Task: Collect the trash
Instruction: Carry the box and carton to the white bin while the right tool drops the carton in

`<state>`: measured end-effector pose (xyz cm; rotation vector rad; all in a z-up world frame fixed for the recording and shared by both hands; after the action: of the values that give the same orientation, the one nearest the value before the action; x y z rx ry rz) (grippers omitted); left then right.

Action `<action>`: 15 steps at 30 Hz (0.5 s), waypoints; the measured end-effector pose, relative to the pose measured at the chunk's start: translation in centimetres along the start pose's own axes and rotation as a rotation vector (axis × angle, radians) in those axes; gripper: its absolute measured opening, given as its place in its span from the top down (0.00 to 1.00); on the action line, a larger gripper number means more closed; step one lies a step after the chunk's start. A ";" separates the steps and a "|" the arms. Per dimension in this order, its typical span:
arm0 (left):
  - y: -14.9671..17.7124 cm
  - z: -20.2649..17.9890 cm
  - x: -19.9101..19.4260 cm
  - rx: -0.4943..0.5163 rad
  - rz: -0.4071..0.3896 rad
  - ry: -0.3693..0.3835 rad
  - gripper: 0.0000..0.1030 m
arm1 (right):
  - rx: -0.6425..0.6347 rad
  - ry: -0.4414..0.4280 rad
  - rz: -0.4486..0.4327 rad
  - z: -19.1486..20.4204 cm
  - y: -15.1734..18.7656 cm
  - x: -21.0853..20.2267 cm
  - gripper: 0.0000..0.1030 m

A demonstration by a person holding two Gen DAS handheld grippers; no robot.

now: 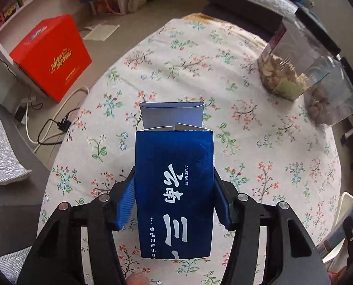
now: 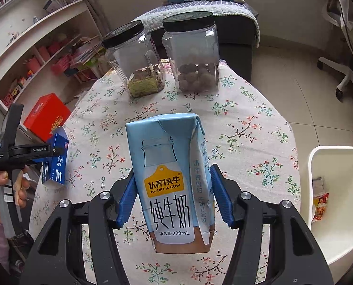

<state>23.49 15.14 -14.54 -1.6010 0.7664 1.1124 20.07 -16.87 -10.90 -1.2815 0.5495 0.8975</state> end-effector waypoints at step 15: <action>0.1 -7.7 -11.8 0.167 -0.550 -0.014 0.45 | -0.059 0.072 -0.251 1.0 -1.8 -5.3 0.46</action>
<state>21.18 7.25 -3.02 -1.5302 0.3591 0.6422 18.48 -17.38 -5.46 -1.4060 0.4097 0.6647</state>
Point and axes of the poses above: each gripper's, at about its wrist camera, not at the fingertips, and x roughly the way its jaws point, z to its left, y to its underside, the point moved 3 cm from there along x, roughly the way its jaws point, and after that the axes turned 2 degrees about y, right-handed, at the moved point
